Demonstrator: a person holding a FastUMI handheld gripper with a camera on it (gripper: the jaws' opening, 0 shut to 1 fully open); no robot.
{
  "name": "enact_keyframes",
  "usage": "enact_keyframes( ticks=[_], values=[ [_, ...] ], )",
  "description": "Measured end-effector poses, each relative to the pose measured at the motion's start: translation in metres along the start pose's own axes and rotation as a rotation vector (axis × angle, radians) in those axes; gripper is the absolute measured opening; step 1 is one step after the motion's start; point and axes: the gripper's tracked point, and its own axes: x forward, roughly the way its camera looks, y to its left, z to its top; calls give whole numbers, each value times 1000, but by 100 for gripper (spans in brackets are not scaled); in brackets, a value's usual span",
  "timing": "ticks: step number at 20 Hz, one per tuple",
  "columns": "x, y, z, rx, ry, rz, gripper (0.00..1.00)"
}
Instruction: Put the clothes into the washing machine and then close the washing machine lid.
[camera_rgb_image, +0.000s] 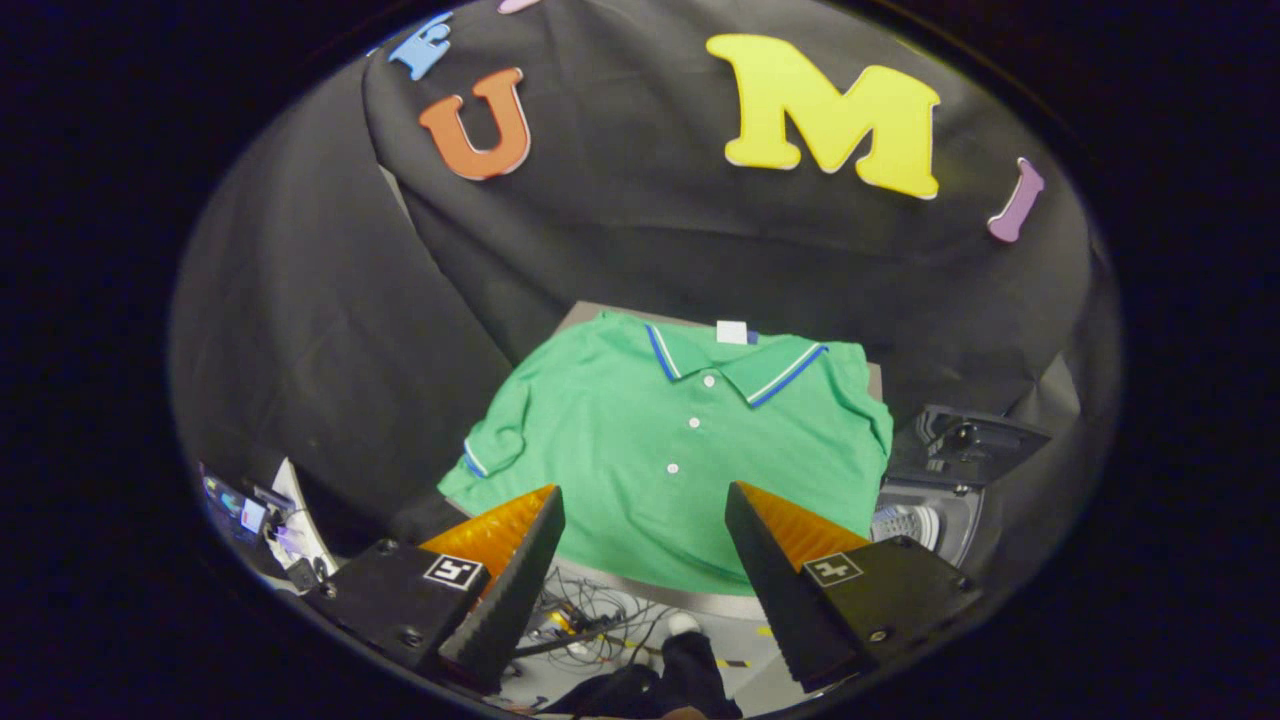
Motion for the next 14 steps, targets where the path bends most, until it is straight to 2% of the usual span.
enact_keyframes(
  ticks=[4, 10, 14],
  values=[
    [47, -7, 7, 31, 135, -1, 100],
    [84, -8, 8, 95, 294, 4, 100],
    [99, -17, 15, 105, 327, -77, 99]
  ],
)
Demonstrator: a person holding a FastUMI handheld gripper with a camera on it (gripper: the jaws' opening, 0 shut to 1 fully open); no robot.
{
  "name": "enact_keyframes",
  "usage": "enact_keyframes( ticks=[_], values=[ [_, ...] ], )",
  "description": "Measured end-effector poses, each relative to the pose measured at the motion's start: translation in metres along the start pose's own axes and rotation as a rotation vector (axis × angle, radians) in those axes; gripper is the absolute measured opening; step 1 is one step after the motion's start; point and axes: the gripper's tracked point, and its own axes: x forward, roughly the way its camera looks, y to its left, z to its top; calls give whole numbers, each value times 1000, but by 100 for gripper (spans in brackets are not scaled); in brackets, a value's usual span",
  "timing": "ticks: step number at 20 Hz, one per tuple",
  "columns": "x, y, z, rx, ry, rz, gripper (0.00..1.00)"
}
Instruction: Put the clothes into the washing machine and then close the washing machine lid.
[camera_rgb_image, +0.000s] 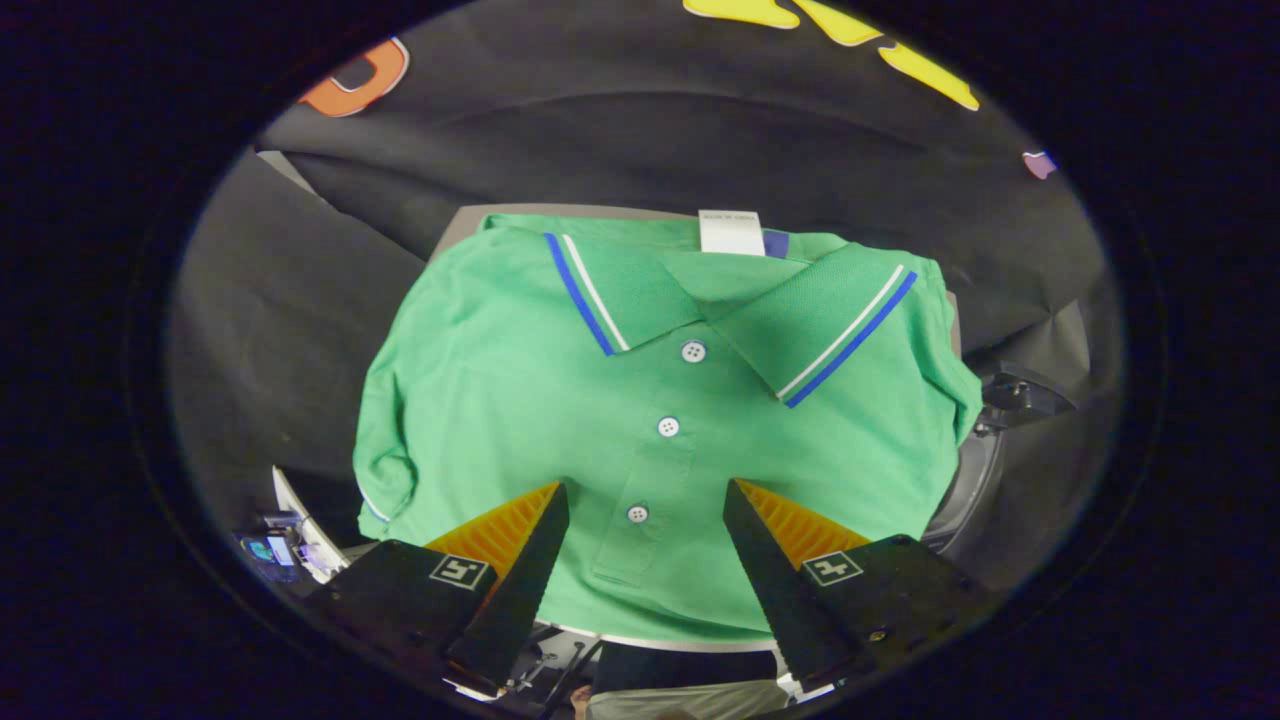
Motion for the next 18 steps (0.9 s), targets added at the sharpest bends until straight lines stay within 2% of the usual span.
enact_keyframes(
  ticks=[3, 6, 7, 11, 15, 18],
  values=[
    [4, -1, -1, -54, 6, -69, 94],
    [4, 3, 0, -44, 32, -76, 90],
    [6, 0, 1, -36, 28, -77, 86],
    [6, -6, 8, -41, 13, -58, 29],
    [3, -9, 9, -74, 18, 6, 8],
    [0, -11, 9, -69, 34, 52, 6]
  ],
)
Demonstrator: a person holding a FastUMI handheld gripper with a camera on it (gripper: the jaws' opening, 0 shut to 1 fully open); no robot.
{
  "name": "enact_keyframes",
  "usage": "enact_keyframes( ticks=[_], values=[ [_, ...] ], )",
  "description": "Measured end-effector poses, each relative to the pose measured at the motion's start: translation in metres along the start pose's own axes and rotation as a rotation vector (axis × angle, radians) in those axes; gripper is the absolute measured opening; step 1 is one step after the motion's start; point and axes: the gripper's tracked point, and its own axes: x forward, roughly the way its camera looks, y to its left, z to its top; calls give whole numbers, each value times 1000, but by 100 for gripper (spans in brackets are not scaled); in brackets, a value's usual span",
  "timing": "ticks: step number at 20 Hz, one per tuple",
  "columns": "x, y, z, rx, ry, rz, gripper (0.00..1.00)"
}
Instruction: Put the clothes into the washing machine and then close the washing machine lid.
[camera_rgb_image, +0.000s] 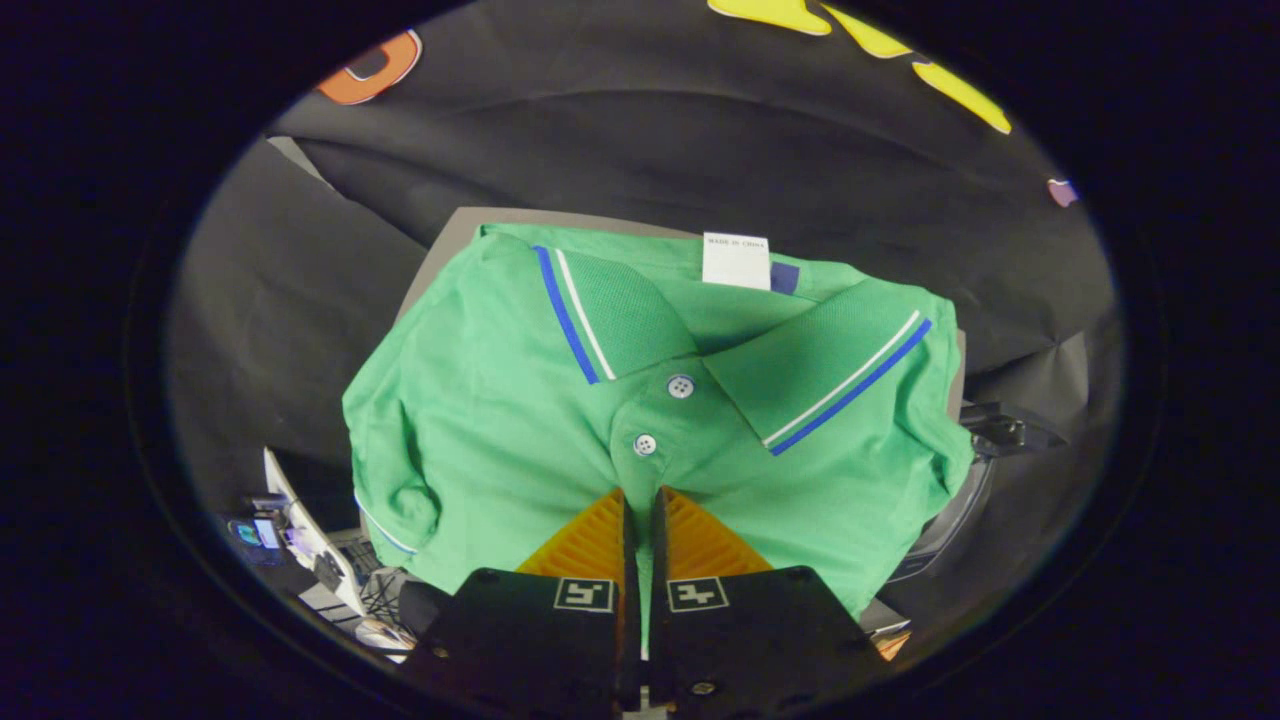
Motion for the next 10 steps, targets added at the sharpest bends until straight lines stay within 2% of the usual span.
enact_keyframes(
  ticks=[10],
  values=[
    [-77, 5, 11, 45, -100, 67, 6]
  ],
)
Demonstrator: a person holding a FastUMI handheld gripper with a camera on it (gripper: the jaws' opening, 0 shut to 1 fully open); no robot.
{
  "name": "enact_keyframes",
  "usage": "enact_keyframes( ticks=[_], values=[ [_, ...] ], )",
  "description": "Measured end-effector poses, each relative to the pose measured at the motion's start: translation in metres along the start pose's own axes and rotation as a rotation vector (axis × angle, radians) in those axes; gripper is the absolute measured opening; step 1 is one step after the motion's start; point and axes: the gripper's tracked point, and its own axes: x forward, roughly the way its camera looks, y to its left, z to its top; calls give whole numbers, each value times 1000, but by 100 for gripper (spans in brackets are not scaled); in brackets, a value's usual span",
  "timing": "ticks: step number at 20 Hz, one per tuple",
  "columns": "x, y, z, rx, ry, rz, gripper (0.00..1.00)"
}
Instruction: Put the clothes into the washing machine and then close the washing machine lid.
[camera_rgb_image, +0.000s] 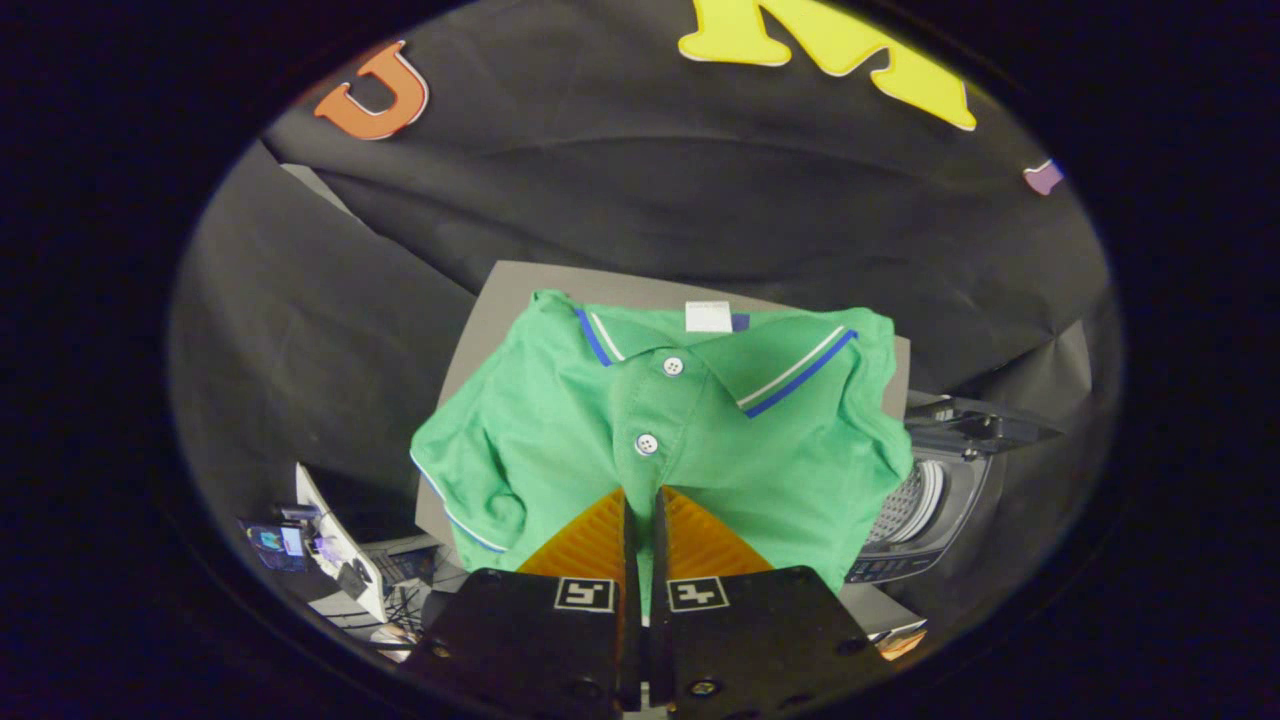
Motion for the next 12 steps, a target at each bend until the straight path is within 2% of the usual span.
enact_keyframes(
  ticks=[12],
  values=[
    [-107, -30, 5, 75, -156, 113, 6]
  ],
)
